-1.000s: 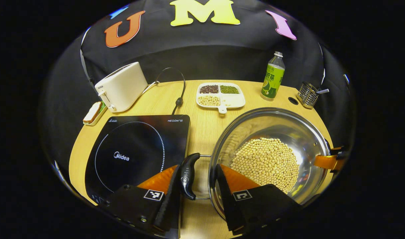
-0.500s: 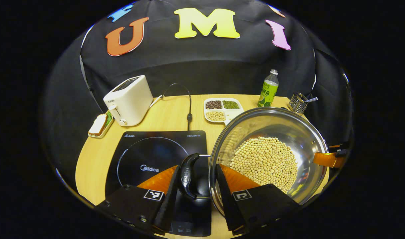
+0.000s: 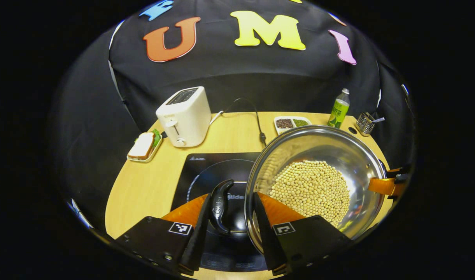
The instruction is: First push the handle of the pot to place it horizontally, then grasp the pot with both hands and set it on the induction cooktop.
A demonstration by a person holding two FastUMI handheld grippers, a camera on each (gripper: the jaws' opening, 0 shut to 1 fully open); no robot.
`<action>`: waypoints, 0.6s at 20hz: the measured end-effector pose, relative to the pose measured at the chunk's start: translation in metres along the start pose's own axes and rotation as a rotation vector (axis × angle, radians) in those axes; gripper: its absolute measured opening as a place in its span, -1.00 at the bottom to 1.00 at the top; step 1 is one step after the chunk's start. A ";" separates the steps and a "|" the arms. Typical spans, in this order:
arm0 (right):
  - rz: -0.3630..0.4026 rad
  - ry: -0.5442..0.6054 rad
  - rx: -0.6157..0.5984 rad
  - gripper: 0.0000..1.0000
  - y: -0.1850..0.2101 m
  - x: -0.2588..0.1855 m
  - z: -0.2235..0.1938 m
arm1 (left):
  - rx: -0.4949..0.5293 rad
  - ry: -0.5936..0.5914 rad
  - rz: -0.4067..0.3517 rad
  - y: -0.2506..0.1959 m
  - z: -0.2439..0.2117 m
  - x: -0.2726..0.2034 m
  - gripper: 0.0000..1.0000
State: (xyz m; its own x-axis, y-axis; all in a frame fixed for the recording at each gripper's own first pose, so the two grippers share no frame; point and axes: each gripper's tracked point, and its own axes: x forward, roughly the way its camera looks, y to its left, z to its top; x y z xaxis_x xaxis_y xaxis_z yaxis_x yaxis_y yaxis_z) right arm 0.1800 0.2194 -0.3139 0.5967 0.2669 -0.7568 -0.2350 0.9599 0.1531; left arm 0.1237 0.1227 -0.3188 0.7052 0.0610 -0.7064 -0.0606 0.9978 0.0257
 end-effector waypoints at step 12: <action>0.012 0.045 -0.029 0.10 0.093 0.042 0.013 | -0.018 0.039 0.046 0.093 -0.006 0.029 0.21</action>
State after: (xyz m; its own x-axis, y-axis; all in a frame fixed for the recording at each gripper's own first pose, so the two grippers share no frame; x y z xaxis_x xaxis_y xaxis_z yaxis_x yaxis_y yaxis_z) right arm 0.1933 0.3209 -0.3232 0.5585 0.2737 -0.7830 -0.2646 0.9535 0.1445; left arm 0.1343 0.2174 -0.3411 0.6730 0.1052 -0.7321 -0.1048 0.9934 0.0464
